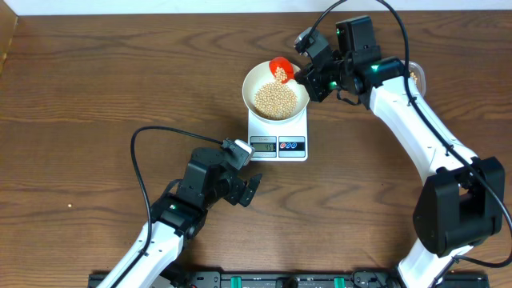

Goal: Scoop item into bowl and weigh 50g on scale
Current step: 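Tilt the red scoop to pour chickpeas into the bowl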

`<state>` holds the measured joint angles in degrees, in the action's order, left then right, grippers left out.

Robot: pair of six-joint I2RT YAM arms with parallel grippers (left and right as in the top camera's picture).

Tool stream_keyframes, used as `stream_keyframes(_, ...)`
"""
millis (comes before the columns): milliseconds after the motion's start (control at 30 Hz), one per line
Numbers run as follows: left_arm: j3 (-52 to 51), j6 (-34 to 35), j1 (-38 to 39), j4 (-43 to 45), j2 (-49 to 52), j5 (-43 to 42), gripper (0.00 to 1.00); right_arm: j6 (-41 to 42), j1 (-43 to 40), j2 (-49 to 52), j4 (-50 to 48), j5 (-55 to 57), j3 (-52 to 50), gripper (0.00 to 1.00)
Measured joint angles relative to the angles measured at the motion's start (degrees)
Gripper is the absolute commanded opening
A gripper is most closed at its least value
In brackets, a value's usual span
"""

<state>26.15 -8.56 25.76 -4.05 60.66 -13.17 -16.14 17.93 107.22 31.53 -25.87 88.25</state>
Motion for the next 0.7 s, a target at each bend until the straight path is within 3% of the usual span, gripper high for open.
stream_keyframes(700,0.00,0.00,0.00,0.02,0.00,0.00,0.97,-1.53,0.04,-0.13,0.74,1.75,0.00,0.01)
